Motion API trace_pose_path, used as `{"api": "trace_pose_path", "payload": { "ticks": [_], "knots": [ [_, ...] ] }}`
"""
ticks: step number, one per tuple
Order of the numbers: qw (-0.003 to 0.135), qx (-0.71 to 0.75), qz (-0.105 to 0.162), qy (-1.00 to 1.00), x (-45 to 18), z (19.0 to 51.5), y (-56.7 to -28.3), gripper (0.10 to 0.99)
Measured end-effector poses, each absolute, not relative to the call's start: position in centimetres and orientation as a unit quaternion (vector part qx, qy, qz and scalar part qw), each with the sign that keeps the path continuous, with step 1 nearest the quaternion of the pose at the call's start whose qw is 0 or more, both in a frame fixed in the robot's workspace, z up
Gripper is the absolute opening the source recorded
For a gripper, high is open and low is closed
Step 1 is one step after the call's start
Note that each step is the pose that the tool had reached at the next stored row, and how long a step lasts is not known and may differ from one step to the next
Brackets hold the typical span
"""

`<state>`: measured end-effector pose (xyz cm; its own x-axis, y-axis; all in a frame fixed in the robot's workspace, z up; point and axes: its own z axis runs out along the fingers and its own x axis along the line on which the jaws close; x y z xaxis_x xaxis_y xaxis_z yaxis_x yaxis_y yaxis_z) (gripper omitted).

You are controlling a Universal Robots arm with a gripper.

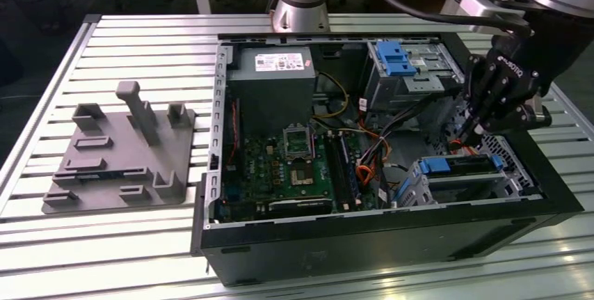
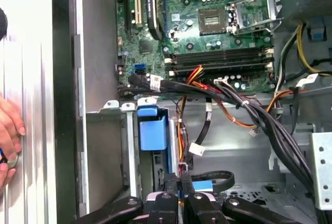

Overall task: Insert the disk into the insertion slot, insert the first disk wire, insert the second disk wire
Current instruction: 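Insert the second disk wire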

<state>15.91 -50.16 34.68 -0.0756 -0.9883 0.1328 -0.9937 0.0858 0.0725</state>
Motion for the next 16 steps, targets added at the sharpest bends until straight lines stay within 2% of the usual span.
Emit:
{"api": "trace_pose_path", "payload": {
  "ticks": [16],
  "knots": [
    [0.073,0.688,0.019,-0.722,15.64,34.46,-50.91,0.149]
  ]
}}
